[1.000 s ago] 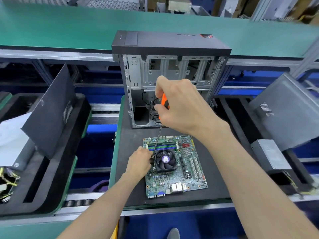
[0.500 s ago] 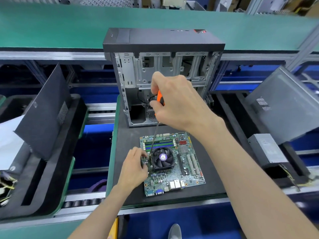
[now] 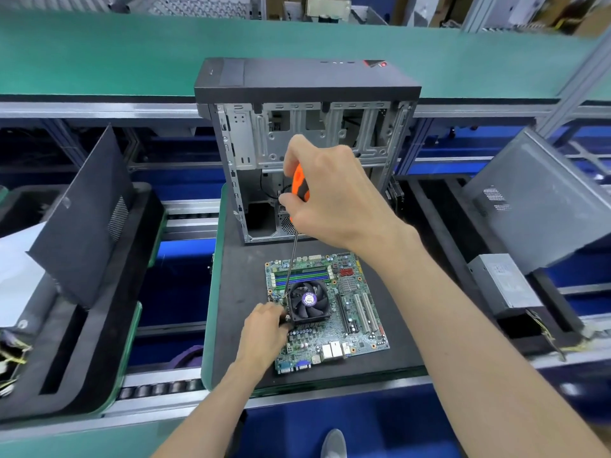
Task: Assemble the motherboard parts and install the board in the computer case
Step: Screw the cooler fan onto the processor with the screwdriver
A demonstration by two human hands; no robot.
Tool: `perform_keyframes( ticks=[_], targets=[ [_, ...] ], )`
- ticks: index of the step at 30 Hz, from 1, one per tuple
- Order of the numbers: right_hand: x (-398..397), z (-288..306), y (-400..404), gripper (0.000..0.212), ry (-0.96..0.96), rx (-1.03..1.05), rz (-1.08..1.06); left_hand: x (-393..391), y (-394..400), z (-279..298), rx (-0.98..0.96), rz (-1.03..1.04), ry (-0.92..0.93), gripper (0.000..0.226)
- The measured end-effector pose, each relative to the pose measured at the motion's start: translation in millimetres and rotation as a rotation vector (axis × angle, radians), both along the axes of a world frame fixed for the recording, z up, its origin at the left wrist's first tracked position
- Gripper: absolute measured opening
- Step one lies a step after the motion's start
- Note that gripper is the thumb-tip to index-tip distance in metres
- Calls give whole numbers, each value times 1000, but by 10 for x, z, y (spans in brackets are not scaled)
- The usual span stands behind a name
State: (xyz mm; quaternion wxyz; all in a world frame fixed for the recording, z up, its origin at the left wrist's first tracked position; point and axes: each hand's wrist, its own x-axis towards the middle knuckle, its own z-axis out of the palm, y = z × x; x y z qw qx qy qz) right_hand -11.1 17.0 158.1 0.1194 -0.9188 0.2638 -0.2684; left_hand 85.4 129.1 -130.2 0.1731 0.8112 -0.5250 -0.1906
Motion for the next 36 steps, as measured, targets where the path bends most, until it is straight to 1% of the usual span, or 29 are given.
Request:
perform_keyframes(
  ticks=[2, 5, 7, 10, 12, 16, 20, 23, 25, 26, 27, 28, 29, 30, 31, 32, 34, 36],
  targets=[
    [-13, 22, 3, 29, -79, 10, -9, -8, 3, 20, 20, 24, -45, 18],
    [-32, 100, 9, 30, -177, -32, 6, -46, 23, 60, 64, 42, -147, 17],
    [-54, 167, 12, 31, -217, -88, 10, -40, 21, 61, 77, 32, -143, 16],
    [-97, 254, 1, 37, -251, -148, 27, 30, -21, 87, 80, 10, -111, 6],
    [-133, 286, -23, 39, -251, -172, 33, 68, -62, 137, 94, -11, -76, 6],
    [-151, 250, -64, 38, -141, -170, 33, 109, -124, 250, 155, -36, -71, 8],
    [-129, 58, -85, 33, -55, -103, 115, 155, -194, 441, 164, -48, -52, 22],
    [-91, -155, -107, 31, 66, -67, 135, 184, -282, 623, 55, -52, -54, 14],
    [-63, -302, -127, 35, 123, -63, 151, 178, -371, 697, -87, -95, 24, 9],
    [-55, -374, -142, 38, 149, -50, 152, 163, -423, 721, -116, -150, 75, 15],
    [-57, -452, -164, 41, 172, -25, 146, 141, -479, 740, -87, -229, 98, 33],
    [-71, -538, -192, 43, 198, 14, 130, 112, -533, 742, -19, -311, 91, 58],
    [-97, -629, -222, 45, 233, 68, 101, 80, -580, 722, 61, -373, 50, 82],
    [-136, -723, -250, 44, 285, 122, 58, 46, -614, 687, 137, -415, -21, 98],
    [-191, -832, -282, 40, 349, 160, 4, 12, -641, 643, 200, -446, -94, 106],
    [-258, -954, -312, 36, 422, 184, -53, -18, -656, 589, 244, -463, -154, 107],
    [-419, -1235, -353, 25, 559, 227, -160, -59, -671, 487, 267, -467, -220, 102],
    [-576, -1527, -363, 18, 660, 274, -238, -74, -691, 428, 256, -459, -238, 97]
  ],
)
